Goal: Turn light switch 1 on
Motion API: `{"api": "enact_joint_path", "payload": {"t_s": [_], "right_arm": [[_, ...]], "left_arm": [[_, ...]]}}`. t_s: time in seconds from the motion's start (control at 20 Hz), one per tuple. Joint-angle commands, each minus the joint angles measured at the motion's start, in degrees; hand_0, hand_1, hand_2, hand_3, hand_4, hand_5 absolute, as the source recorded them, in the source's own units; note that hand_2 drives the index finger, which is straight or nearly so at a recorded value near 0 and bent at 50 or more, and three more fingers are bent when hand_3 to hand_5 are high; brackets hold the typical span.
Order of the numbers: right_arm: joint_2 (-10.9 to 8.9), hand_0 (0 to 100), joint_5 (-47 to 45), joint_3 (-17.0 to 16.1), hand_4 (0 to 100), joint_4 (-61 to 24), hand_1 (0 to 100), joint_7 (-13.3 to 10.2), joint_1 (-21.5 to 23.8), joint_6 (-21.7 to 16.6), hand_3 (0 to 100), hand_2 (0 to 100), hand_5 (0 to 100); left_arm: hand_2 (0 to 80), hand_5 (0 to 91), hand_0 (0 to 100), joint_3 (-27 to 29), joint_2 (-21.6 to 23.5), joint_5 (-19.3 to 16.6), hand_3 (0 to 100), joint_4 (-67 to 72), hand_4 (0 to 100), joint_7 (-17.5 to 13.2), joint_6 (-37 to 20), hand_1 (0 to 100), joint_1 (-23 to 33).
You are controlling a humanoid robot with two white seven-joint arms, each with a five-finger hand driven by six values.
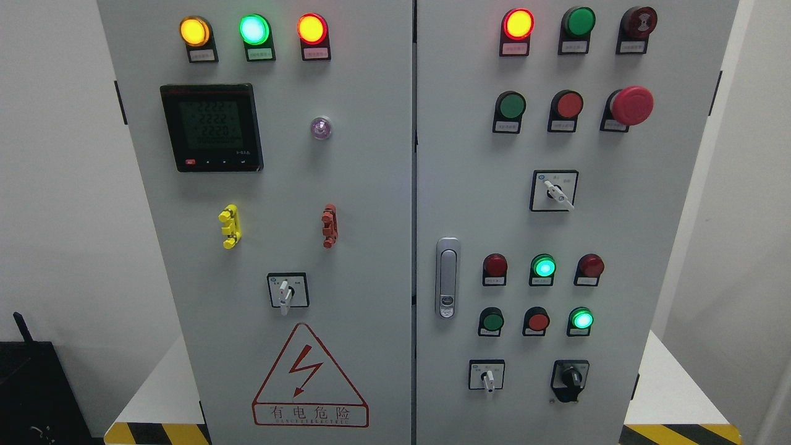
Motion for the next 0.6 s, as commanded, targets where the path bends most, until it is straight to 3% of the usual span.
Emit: {"api": "enact_joint_path", "payload": {"t_s": [0.0,0.05,0.15,0.2,0.25,0.45,0.55], "right_arm": [[0.0,31,0.0,0.0,0,0.0,0,0.0,0.0,0.0,0,0,0],[0.0,31,0.0,0.0,0,0.0,0,0.0,0.0,0.0,0,0,0],[0.0,31,0.0,0.0,0,0.0,0,0.0,0.0,0.0,0,0,0],[0.0,31,0.0,0.0,0,0.0,0,0.0,0.0,0.0,0,0,0],[0.0,31,0.0,0.0,0,0.0,0,0.0,0.0,0.0,0,0,0],[0.0,31,0.0,0.0,0,0.0,0,0.0,0.0,0.0,0,0,0],[0.0,31,0.0,0.0,0,0.0,0,0.0,0.0,0.0,0,0,0]], "left_arm": [[12.5,24.5,42,0.7,1.8,1.8,36,-33.7,47,0.3,-0.2,31,0.2],[13.6,27.0,42,0.6,1.9,1.9,37,-34.9,49,0.6,-0.2,33,0.2],[20.7,47.1,43,0.5,1.6,1.9,47,-36.9,63,1.2,-0.2,43,0.2],[21.2,49.9,43,0.4,1.7,1.9,48,-37.4,64,2.3,-0.2,44,-0.1],[23.2,60.8,43,0.3,1.9,2.0,54,-37.9,70,3.3,-0.1,50,-0.6],[28.0,71.9,37,-0.1,1.9,1.7,60,-39.2,78,4.7,0.5,59,-6.2],[32.5,76.0,26,-0.9,1.8,1.5,65,-40.0,81,4.7,1.6,63,-7.9]]}}
